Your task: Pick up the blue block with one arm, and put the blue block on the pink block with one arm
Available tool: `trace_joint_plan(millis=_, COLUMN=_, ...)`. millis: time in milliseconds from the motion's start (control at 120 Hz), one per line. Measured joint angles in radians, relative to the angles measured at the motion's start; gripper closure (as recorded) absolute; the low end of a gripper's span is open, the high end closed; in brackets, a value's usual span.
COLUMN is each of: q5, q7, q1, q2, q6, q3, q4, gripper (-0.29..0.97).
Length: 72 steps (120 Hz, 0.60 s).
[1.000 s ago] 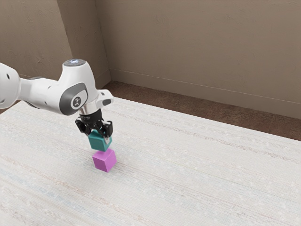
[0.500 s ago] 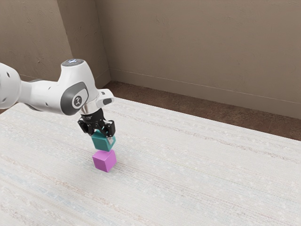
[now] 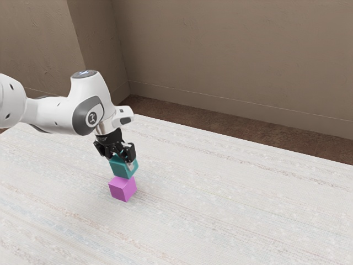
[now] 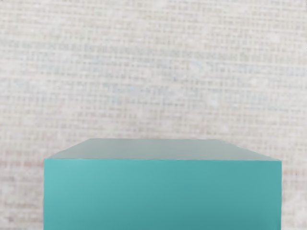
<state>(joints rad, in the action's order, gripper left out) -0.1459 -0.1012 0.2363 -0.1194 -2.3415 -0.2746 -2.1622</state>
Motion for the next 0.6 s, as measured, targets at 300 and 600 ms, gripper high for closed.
trace_joint_plan(millis=300, q5=-0.017, q7=-0.062, q1=-0.003, q2=-0.001, q6=0.000, q3=-0.010, q4=-0.016, gripper=0.34)
trace_joint_plan(millis=600, q5=-0.030, q7=-0.051, q1=-0.004, q2=-0.008, q6=-0.002, q3=-0.013, q4=-0.020, gripper=0.35)
